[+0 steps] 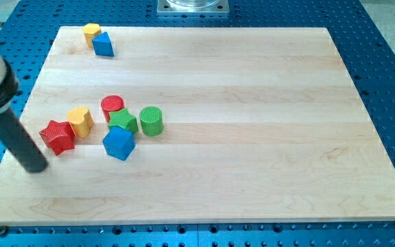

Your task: Move the red star into the red circle

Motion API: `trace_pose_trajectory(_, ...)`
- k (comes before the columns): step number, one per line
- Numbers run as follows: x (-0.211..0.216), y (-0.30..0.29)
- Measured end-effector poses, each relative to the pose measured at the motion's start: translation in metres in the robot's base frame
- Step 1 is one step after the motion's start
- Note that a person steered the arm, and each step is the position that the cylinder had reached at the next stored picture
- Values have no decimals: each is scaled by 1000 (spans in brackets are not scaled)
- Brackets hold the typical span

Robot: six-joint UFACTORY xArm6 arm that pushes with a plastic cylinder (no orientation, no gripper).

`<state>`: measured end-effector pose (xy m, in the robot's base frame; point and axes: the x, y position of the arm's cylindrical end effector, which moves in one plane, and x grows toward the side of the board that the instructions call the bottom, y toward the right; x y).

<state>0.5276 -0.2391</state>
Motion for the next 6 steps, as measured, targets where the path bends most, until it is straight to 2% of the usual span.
trace_pose_trajectory(2,-85,55)
trace_pose_trajectory(3,-101,20)
trace_pose_trajectory(5,-135,153)
trace_pose_trajectory(6,-146,123)
